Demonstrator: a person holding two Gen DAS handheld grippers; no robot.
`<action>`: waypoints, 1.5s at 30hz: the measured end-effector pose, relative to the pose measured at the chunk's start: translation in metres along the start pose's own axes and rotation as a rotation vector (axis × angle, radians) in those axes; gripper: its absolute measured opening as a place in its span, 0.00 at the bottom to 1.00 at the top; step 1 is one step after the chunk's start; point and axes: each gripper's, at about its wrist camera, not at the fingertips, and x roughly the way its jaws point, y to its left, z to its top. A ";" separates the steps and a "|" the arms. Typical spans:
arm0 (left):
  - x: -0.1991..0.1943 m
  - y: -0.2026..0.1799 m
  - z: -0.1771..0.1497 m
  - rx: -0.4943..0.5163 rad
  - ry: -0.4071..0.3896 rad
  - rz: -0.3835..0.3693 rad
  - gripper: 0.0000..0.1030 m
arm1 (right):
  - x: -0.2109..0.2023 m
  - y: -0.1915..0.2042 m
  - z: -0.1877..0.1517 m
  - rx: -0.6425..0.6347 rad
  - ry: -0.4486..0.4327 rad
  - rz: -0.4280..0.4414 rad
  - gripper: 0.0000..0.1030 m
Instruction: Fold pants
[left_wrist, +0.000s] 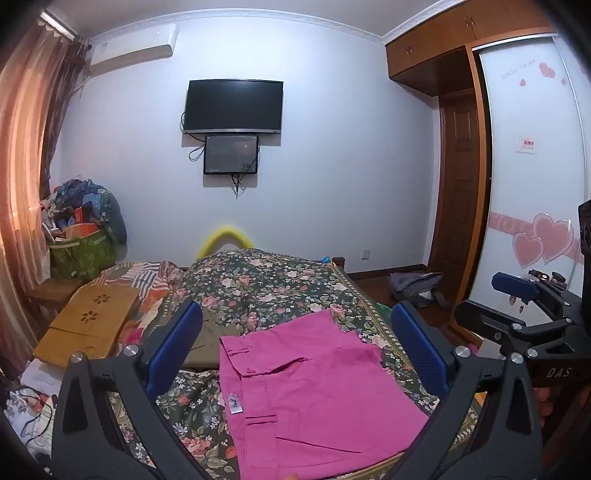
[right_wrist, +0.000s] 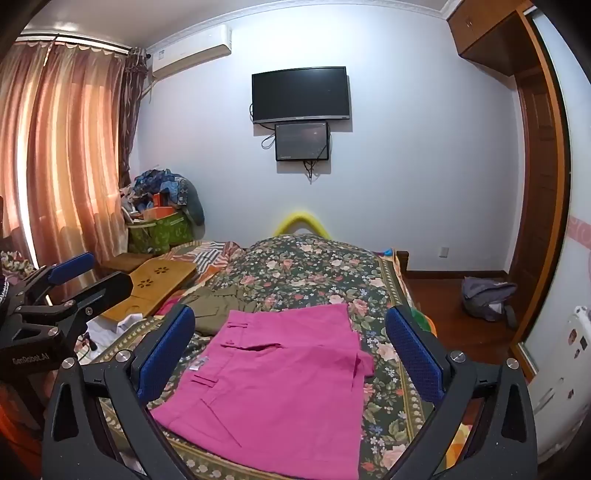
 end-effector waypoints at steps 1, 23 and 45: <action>0.000 0.000 0.000 -0.005 0.002 -0.007 1.00 | 0.000 0.000 0.000 0.000 0.000 -0.002 1.00; -0.002 -0.005 -0.004 0.006 -0.017 -0.004 1.00 | 0.000 0.002 0.001 -0.001 0.006 0.003 1.00; 0.000 0.002 -0.002 -0.011 -0.014 0.001 1.00 | -0.002 0.003 0.003 0.002 0.000 0.005 1.00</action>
